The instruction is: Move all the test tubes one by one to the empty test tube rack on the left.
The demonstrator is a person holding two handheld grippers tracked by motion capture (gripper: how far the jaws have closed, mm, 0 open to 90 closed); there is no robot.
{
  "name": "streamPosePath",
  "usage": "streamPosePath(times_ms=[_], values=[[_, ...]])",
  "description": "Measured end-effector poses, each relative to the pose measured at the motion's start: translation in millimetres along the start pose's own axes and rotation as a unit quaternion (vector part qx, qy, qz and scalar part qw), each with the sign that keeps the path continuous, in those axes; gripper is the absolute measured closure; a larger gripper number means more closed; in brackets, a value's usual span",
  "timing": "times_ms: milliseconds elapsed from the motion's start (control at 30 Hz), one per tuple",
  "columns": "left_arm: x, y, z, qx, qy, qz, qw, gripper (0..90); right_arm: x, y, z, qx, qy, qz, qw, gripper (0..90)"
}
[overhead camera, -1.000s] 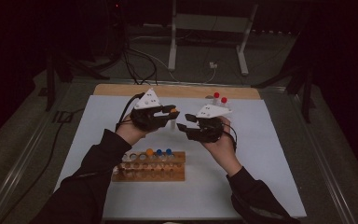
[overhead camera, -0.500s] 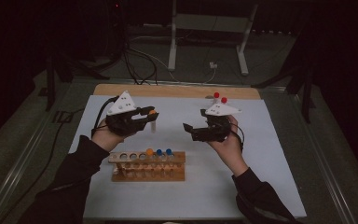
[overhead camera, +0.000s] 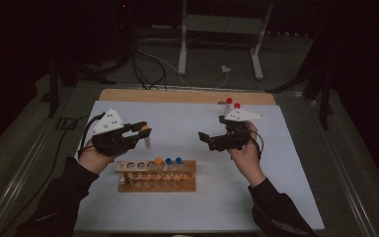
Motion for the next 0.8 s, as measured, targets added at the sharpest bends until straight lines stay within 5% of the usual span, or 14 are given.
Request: streamPosePath(times_ms=[567,800], values=[[-25.2,-26.4,-5.6,0.01,-0.034,-0.006,0.9994,71.5,-6.8,-7.6,-3.4,0.009,-0.007,0.004,0.9999,0.0],[-26.0,-49.1,-1.2,0.017,-0.043,-0.028,0.9985,71.4,-9.0,-9.2,-4.2,0.01,-0.007,0.005,0.9999,0.0]])
Point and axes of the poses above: each handheld gripper's, and its own axes: z roughly forward along the jaws, y roughly out of its top, x roughly to its left, the point moved 2 cm from there along z, roughly forward along the jaws, and after that the axes turned 7 degrees about -x, right-handed, at the moved point
